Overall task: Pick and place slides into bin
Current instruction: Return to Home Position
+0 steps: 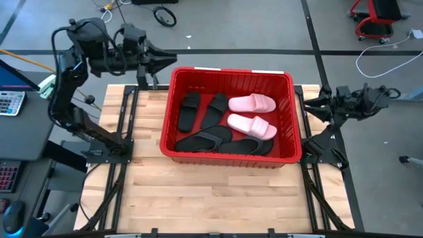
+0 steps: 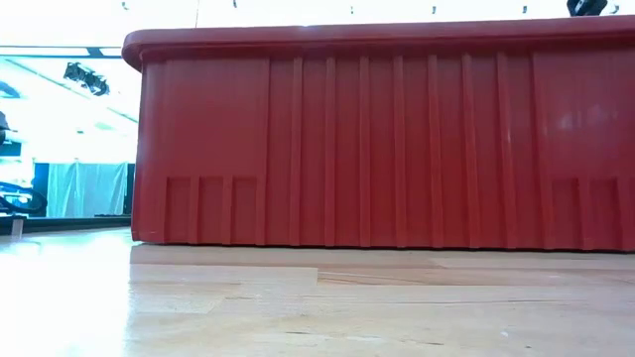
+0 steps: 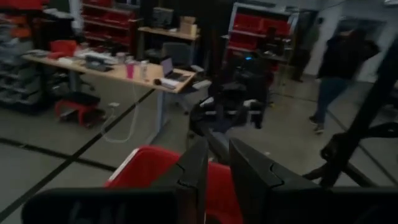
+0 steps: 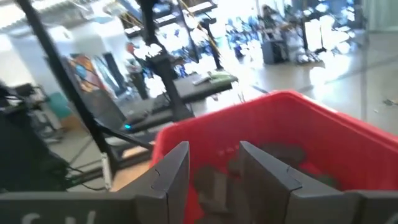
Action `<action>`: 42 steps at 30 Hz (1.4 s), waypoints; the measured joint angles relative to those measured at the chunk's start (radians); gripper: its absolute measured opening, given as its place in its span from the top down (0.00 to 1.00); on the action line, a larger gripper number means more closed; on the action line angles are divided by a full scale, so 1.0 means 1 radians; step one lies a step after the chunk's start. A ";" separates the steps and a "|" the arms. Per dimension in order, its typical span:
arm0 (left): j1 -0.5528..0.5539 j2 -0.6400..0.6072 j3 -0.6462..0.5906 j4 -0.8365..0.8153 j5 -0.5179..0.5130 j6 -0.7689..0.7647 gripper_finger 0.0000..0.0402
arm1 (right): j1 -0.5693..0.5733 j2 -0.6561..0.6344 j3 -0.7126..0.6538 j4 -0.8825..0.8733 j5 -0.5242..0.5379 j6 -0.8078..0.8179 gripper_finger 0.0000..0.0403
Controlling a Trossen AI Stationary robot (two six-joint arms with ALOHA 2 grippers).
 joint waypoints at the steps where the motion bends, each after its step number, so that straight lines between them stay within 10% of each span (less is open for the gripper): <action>1: 0.000 -0.008 0.000 -0.017 -0.014 0.003 0.83 | 0.000 -0.011 -0.017 0.034 -0.013 -0.024 0.64; 25: 0.001 -0.421 -0.035 -0.331 -0.323 -0.130 0.81 | 0.000 -0.047 -0.246 0.210 -0.055 -0.040 0.64; 42: 0.001 -0.794 -0.686 -0.116 -0.318 -0.206 0.84 | -0.001 0.040 -0.405 0.732 -0.385 -0.337 0.64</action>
